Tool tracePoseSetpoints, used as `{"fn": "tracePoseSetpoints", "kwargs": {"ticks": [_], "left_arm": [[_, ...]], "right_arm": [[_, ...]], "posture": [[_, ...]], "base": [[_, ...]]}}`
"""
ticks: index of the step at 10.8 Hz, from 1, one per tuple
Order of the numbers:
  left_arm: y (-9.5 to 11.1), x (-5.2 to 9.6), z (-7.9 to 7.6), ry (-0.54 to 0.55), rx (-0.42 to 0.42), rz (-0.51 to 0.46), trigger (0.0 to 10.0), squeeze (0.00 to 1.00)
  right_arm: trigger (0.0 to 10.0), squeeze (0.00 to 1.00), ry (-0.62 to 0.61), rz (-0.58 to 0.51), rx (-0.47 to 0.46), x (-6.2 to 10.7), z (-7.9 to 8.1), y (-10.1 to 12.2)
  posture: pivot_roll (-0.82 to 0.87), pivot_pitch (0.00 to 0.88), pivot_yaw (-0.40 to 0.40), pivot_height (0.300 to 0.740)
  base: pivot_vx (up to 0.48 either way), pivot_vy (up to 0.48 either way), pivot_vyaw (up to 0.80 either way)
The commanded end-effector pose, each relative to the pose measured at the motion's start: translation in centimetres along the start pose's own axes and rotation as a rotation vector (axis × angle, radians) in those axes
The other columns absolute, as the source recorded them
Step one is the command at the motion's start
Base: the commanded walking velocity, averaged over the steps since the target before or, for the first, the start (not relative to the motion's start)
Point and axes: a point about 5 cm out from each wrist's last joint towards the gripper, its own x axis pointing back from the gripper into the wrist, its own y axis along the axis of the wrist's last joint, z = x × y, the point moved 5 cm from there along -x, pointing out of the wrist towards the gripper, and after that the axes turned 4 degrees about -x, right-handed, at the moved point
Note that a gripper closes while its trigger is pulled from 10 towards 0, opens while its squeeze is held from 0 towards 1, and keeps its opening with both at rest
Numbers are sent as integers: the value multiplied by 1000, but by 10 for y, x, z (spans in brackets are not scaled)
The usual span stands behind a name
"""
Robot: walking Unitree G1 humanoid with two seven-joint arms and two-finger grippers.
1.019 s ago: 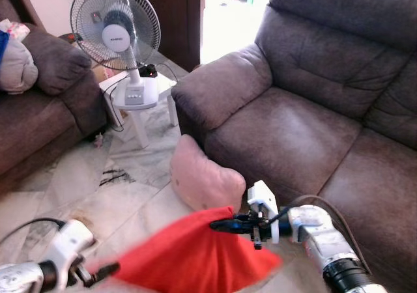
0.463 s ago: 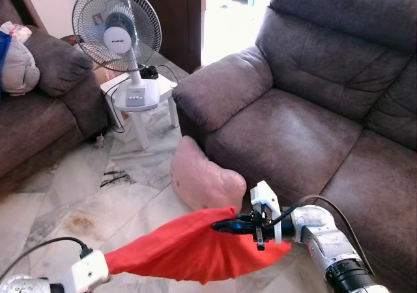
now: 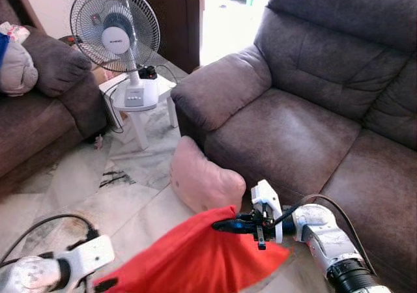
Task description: Move the pillow to the sofa from floor
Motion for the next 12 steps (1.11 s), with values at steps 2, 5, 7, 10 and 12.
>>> {"fn": "tracePoseSetpoints", "kwargs": {"ticks": [2, 5, 7, 10, 12], "left_arm": [[-8, -8, -17, -18, 65, -18, 10000, 0], [-2, -10, -19, 21, 72, -85, 10000, 0], [-22, -12, -28, 12, -22, -5, 10000, 0], [-32, -15, -18, 112, 6, -22, 10000, 0], [-33, -21, -15, 140, 42, -40, 10000, 0]], "right_arm": [[10000, 0, 44, -77, 78, -1, 5, 25], [10000, 0, 39, -72, 73, 0, 5, 24], [10000, 0, 44, -67, 76, -1, 5, 24], [10000, 0, 48, -65, 80, 2, 6, 25], [10000, 0, 49, -61, 82, 5, 6, 25]], "posture": [[134, 110, -30, 740], [136, 112, -33, 740], [135, 111, -35, 740], [124, 114, -38, 740], [117, 115, -43, 740]], "base": [[0, 0, 0], [0, 0, 0], [0, 0, 0], [0, 0, 0], [0, 0, 0]]}}
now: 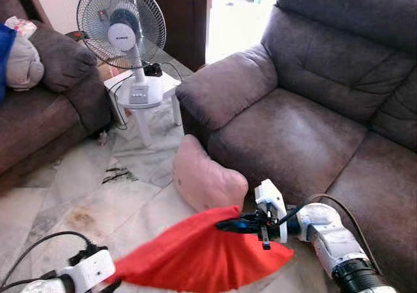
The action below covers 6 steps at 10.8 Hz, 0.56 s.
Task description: Move the pillow to the sofa from floor
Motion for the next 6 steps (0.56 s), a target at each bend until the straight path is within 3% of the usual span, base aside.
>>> {"fn": "tracePoseSetpoints", "kwargs": {"ticks": [1, 6], "left_arm": [[-5, -3, -4, -4, 53, 8, 10000, 0], [-8, -15, -38, -181, 177, -3, 10000, 0]], "right_arm": [[10000, 0, 53, -78, 82, -1, 6, 25], [10000, 0, 42, -68, 83, 5, 6, 26]], "posture": [[113, 117, -45, 740], [87, 121, -53, 740]], "base": [[0, 0, 0], [0, 0, 0]]}}
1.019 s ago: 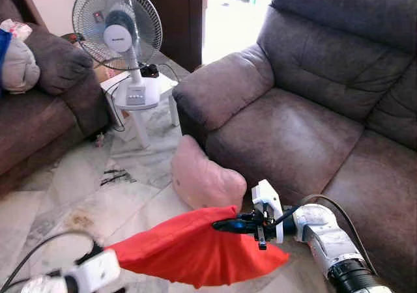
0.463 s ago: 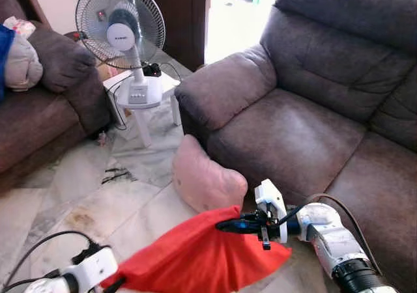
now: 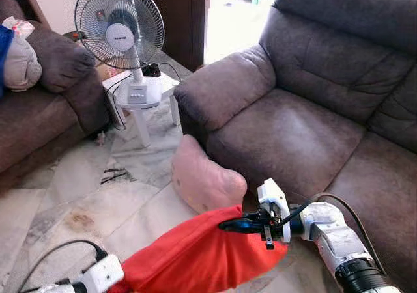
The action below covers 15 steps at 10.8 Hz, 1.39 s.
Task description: Move the pillow to the sofa from floor
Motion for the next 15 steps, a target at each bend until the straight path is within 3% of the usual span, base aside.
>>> {"fn": "tracePoseSetpoints", "kwargs": {"ticks": [1, 3, 4, 6, 8, 11, 12, 13, 15], "left_arm": [[-4, 0, -12, -57, 37, 8, 10000, 0], [-8, 1, -6, -17, 3, 24, 10000, 0], [-8, 0, 9, 79, -26, 34, 10000, 0], [-5, -3, 21, 144, -18, 26, 10000, 0], [4, -14, 17, 122, 60, -17, 10000, 0], [5, -26, 10, 105, 84, -7, 10000, 0], [2, -28, 11, 121, 109, 6, 4667, 0], [2, -29, 11, 125, 124, 0, 0, 0], [4, -31, 5, 104, 164, -24, 0, 0]], "right_arm": [[10000, 0, 41, -76, 84, 0, 5, 24], [10000, 0, 43, -70, 84, -1, 5, 24], [10000, 0, 46, -66, 84, -2, 6, 24], [10000, 0, 48, -63, 83, -2, 6, 24], [10000, 0, 56, -63, 85, -3, 8, 24], [10000, 0, 54, -60, 87, -2, 7, 25], [10000, 0, 53, -59, 87, -1, 7, 25], [10000, 0, 50, -58, 86, -1, 7, 24], [10000, 0, 46, -55, 86, 0, 7, 24]], "posture": [[87, 121, -54, 740], [92, 122, -58, 740], [87, 121, -58, 740], [83, 121, -60, 740], [76, 120, -61, 740], [68, 119, -65, 740], [65, 120, -66, 740], [65, 120, -66, 740], [62, 125, -68, 740]], "base": [[0, 0, 0], [0, 0, 0], [0, 0, 0], [0, 0, 0], [0, 0, 0], [0, 0, 0], [0, 0, 0], [0, 0, 0], [0, 0, 0]]}}
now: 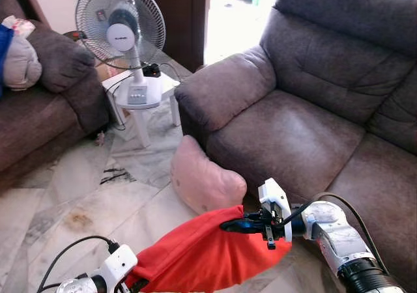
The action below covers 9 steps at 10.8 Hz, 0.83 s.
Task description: Move the pillow to the sofa from floor
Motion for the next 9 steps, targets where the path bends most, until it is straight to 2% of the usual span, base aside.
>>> {"fn": "tracePoseSetpoints", "kwargs": {"ticks": [1, 6, 9], "left_arm": [[-6, 1, -5, -11, 30, 14, 0, 0], [-8, -1, -16, -39, 81, 6, 0, 0], [-6, -2, -17, -34, 83, -9, 0, 0]], "right_arm": [[10000, 0, 45, -68, 80, -2, 6, 23], [10000, 0, 37, -62, 78, 2, 6, 23], [10000, 0, 36, -60, 75, 2, 5, 22]], "posture": [[61, 125, -68, 740], [50, 128, -71, 740], [54, 129, -72, 740]], "base": [[0, 0, 0], [0, 0, 0], [0, 0, 0]]}}
